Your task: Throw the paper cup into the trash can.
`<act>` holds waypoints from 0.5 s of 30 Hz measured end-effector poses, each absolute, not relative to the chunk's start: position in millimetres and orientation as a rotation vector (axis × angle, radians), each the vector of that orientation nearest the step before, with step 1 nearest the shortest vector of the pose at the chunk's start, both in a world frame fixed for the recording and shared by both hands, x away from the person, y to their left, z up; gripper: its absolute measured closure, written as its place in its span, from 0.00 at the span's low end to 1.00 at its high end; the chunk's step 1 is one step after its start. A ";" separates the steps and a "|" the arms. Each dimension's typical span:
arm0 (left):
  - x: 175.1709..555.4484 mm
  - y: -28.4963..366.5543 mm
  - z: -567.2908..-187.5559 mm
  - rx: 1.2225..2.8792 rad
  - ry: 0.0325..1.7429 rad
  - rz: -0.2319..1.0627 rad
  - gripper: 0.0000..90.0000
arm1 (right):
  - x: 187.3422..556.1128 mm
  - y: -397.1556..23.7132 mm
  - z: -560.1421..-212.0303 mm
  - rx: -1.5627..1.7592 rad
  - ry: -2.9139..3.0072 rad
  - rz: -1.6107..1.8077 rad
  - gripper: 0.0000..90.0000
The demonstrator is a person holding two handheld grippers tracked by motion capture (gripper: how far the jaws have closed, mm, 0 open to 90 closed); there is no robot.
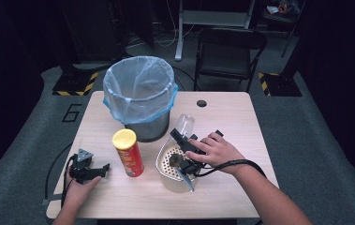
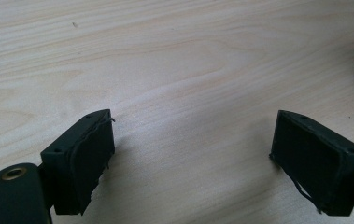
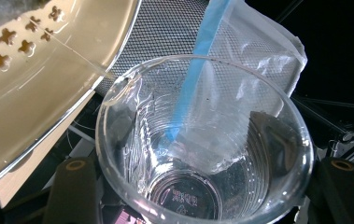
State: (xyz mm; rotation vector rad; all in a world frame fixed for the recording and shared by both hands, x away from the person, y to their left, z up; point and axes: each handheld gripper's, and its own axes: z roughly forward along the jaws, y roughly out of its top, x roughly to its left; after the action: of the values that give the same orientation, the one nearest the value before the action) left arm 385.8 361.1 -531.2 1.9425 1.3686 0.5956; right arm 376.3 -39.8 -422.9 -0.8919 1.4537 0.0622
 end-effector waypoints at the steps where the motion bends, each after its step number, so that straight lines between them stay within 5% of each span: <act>1: 385.8 361.1 -531.3 1.942 1.369 0.596 0.14 | 376.1 -39.9 -422.7 -0.891 1.452 0.062 0.39; 15: 385.8 361.1 -531.3 1.942 1.369 0.595 0.14 | 373.9 -39.6 -422.5 -0.885 1.451 0.067 0.39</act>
State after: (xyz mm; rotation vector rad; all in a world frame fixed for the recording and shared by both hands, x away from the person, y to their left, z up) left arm 385.8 361.1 -531.3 1.9417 1.3686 0.5954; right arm 373.9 -39.6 -422.5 -0.8855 1.4513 0.0673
